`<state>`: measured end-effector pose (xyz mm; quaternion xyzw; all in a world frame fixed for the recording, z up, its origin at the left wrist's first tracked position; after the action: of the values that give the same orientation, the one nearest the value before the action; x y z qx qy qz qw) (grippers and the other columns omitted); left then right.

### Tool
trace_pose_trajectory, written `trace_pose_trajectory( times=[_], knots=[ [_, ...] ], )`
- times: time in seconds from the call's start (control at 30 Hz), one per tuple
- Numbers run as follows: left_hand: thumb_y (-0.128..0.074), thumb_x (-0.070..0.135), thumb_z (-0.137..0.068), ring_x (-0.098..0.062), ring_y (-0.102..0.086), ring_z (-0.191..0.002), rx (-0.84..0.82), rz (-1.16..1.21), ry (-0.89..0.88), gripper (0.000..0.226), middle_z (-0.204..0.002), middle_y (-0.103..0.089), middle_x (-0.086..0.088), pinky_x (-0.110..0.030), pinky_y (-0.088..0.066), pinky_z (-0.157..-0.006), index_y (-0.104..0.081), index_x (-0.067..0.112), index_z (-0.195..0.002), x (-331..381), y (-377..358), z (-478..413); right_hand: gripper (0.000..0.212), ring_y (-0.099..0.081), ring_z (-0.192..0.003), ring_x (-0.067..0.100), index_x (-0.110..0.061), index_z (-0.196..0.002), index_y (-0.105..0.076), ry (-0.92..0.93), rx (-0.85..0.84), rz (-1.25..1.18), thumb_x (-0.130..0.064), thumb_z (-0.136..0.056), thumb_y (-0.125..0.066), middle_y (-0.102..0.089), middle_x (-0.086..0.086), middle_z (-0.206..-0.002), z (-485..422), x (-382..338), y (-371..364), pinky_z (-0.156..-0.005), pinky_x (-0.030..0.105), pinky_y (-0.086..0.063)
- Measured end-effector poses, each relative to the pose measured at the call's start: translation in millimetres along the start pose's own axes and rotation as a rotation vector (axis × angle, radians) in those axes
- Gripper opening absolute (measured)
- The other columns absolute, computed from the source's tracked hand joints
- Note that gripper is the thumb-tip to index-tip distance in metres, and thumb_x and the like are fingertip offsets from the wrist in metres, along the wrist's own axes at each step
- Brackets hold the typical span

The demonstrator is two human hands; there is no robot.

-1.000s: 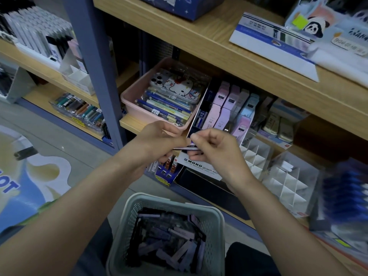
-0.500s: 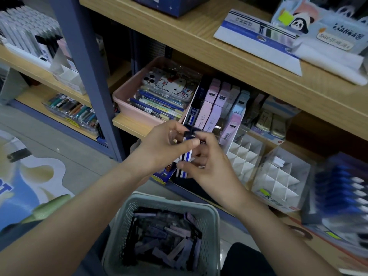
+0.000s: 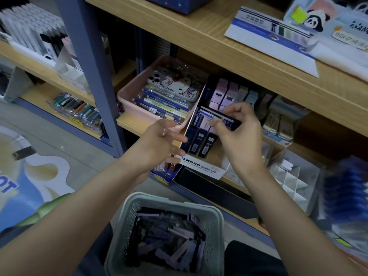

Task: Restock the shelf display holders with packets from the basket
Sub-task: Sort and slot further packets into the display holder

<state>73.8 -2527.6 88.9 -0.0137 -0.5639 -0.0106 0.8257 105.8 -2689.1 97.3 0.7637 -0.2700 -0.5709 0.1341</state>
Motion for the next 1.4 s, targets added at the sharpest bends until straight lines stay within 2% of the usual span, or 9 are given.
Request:
trace_pose_trajectory(
  times=[0.2, 0.43, 0.6, 0.73, 0.87, 1.0, 1.13, 1.27, 1.4],
  knots=[
    [-0.042, 0.002, -0.097, -0.006, -0.038, -0.039, 0.118, 0.080, 0.083, 0.021, -0.067, -0.062, -0.003, -0.017, -0.030, -0.033, -0.035, 0.009, -0.115, 5.5, 5.8, -2.2, 0.017, -0.048, -0.085, 0.008, -0.008, -0.112, -0.045, 0.078, -0.129, 0.150, -0.004, -0.097, -0.041, -0.047, 0.007, -0.108, -8.4, 3.4, -17.0, -0.069, 0.003, -0.035],
    [-0.041, 0.006, -0.099, -0.011, -0.045, -0.055, 0.126, 0.076, 0.070, 0.011, -0.085, -0.058, -0.005, -0.021, -0.041, -0.048, -0.043, 0.006, -0.109, 8.2, 13.4, 0.9, 0.020, -0.046, -0.053, 0.001, -0.009, -0.112, -0.047, 0.133, -0.064, 0.287, -0.011, -0.093, -0.054, -0.048, -0.010, -0.070, -10.9, 0.6, -9.9, -0.049, 0.013, -0.039],
    [-0.041, 0.019, -0.100, -0.001, -0.047, -0.042, 0.059, -0.005, 0.028, 0.010, -0.089, -0.064, 0.001, -0.015, -0.039, -0.039, -0.050, 0.017, -0.095, 7.5, 14.9, 4.6, 0.019, -0.056, -0.076, 0.010, -0.008, -0.109, -0.064, 0.273, -0.055, 0.313, -0.010, -0.093, -0.056, -0.058, 0.000, -0.096, -9.0, -1.3, -23.3, -0.074, 0.025, -0.048],
    [-0.045, 0.023, -0.098, -0.005, -0.035, -0.040, 0.040, 0.048, 0.034, 0.012, -0.081, -0.060, 0.001, -0.016, -0.028, -0.034, -0.050, 0.017, -0.090, 11.1, 16.3, 5.1, 0.019, -0.049, -0.079, 0.007, -0.006, -0.105, -0.070, 0.317, -0.030, 0.360, -0.005, -0.091, -0.057, -0.052, -0.001, -0.095, -13.2, -2.3, -30.6, -0.072, 0.012, -0.037],
    [-0.048, 0.029, -0.096, -0.006, -0.029, -0.038, 0.008, 0.087, 0.013, 0.020, -0.078, -0.058, -0.001, -0.014, -0.020, -0.033, -0.049, 0.013, -0.084, 14.6, 16.7, 8.3, 0.015, -0.056, -0.079, 0.009, -0.010, -0.098, -0.070, 0.297, -0.026, 0.431, -0.005, -0.088, -0.060, -0.062, 0.000, -0.098, -21.8, -2.0, -29.5, -0.072, 0.026, -0.050],
    [-0.049, 0.020, -0.096, -0.007, -0.028, -0.036, 0.007, 0.106, 0.030, 0.013, -0.073, -0.056, -0.002, -0.013, -0.016, -0.035, -0.049, 0.011, -0.087, 15.5, 16.4, 7.8, 0.019, -0.059, -0.094, 0.018, -0.010, -0.100, -0.069, 0.370, 0.028, 0.509, -0.004, -0.089, -0.055, -0.065, 0.003, -0.099, -15.2, -4.3, -30.2, -0.076, 0.025, -0.044],
    [-0.040, 0.005, -0.093, -0.010, -0.039, -0.041, -0.062, 0.071, 0.023, 0.017, -0.063, -0.046, -0.006, -0.016, -0.027, -0.035, -0.054, 0.011, -0.085, 18.0, 12.1, 7.2, 0.018, -0.053, -0.072, -0.006, -0.018, -0.100, -0.063, 0.124, -0.108, 0.134, -0.017, -0.098, -0.045, -0.058, -0.007, -0.097, -0.9, -14.8, -23.8, -0.070, 0.020, -0.044],
    [-0.044, 0.009, -0.094, -0.007, -0.050, -0.042, -0.120, -0.051, -0.014, 0.018, -0.071, -0.054, -0.008, -0.019, -0.040, -0.043, -0.057, 0.011, -0.107, 16.8, 6.3, 8.7, 0.022, -0.058, -0.063, 0.001, -0.017, -0.100, -0.063, -0.196, -0.468, -0.186, -0.023, -0.099, -0.041, -0.064, -0.003, -0.084, 18.0, -25.4, -17.2, -0.060, 0.019, -0.050],
    [-0.063, 0.012, -0.087, -0.005, -0.061, -0.053, -0.067, -0.078, -0.086, 0.022, -0.084, -0.062, -0.006, -0.019, -0.049, -0.048, -0.049, 0.011, -0.105, 12.2, 1.6, 8.5, 0.014, -0.061, -0.062, 0.004, -0.010, -0.103, -0.063, -0.312, -0.492, -0.353, -0.008, -0.093, -0.053, -0.063, 0.003, -0.079, 27.3, -23.6, -4.0, -0.061, 0.017, -0.053]
  ],
)
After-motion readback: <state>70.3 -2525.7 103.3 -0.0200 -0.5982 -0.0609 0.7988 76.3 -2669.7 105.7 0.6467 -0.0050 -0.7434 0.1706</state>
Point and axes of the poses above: each hand's wrist, its own z-axis away from the middle knuckle, its own y-axis out of the back of the hand, x = y × z, the point moved 1 cm from there along -z, towards the middle knuckle
